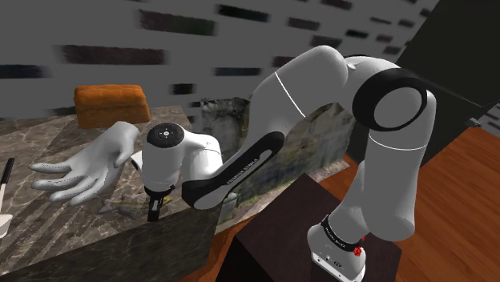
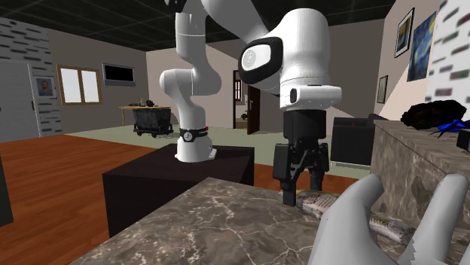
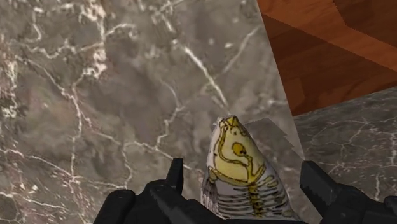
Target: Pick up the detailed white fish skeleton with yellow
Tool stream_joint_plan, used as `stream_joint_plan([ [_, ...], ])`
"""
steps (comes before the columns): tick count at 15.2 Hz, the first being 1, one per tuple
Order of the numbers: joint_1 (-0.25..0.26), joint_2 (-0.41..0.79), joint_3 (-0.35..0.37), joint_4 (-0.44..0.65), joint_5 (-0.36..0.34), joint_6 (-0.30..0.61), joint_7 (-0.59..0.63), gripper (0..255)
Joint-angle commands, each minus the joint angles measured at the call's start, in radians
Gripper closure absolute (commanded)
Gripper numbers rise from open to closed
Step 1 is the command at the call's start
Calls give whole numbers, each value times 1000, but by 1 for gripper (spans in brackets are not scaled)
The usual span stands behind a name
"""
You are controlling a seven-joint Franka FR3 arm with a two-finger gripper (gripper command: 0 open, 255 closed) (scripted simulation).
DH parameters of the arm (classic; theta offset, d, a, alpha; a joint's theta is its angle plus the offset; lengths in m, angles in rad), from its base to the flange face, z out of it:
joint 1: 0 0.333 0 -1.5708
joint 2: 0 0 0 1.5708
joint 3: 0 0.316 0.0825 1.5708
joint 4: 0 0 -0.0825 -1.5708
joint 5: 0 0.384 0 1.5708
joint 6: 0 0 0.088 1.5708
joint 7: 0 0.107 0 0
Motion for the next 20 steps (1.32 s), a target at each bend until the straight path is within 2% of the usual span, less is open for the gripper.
stream_joint_plan([
  [1, 2, 7, -3, 2, -4, 5, 3, 255],
  [10, 1, 4, -3, -2, -4, 6, 3, 255],
  [20, -33, -96, 45, 2, 76, -91, -63, 255],
])
